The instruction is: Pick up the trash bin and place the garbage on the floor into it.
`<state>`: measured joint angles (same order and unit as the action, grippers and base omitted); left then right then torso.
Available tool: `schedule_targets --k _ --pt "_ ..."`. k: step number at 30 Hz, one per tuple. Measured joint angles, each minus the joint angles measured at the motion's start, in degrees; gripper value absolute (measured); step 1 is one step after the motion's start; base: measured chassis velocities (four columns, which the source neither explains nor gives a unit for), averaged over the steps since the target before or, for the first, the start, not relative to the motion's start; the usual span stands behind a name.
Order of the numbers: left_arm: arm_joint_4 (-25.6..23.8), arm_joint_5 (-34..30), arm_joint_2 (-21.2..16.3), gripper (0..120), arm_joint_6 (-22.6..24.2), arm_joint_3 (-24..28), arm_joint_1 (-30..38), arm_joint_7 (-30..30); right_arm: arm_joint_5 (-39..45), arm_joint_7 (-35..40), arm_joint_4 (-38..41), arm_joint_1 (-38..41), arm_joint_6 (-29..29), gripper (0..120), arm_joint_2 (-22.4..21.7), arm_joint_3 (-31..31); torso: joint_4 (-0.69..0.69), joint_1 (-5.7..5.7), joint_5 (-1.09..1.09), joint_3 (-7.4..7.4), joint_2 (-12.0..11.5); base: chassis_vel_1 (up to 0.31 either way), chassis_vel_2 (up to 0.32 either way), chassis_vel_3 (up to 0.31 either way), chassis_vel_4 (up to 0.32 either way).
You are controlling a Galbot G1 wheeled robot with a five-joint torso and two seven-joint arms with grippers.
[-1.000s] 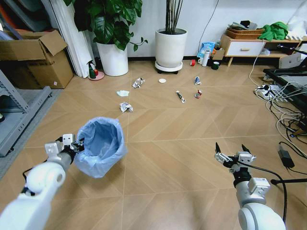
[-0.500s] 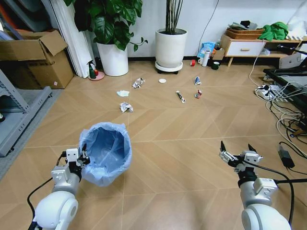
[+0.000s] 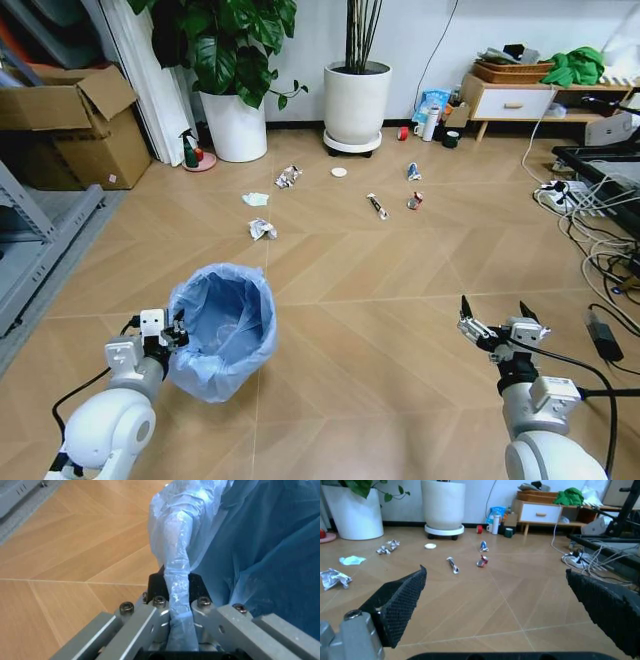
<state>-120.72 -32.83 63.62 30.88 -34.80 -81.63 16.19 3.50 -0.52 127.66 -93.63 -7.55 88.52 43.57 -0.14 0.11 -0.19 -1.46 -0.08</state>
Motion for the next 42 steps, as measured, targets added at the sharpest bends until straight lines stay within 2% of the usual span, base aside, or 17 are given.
schedule_targets --k 12,42 --pt "1.09 -1.13 -0.07 0 0.53 -0.09 0.55 0.36 -0.56 -0.74 -0.52 -0.06 0.82 100 0.41 -0.26 0.02 0.0 0.03 0.01 0.0 -0.052 0.231 0.06 -0.216" --pt "0.61 1.32 0.34 0 -1.28 0.15 -0.9 -2.44 -1.19 -1.0 -1.31 -0.21 1.9 100 1.44 -1.05 0.03 0.0 0.0 0.0 0.0 -0.068 0.364 0.063 -0.363"
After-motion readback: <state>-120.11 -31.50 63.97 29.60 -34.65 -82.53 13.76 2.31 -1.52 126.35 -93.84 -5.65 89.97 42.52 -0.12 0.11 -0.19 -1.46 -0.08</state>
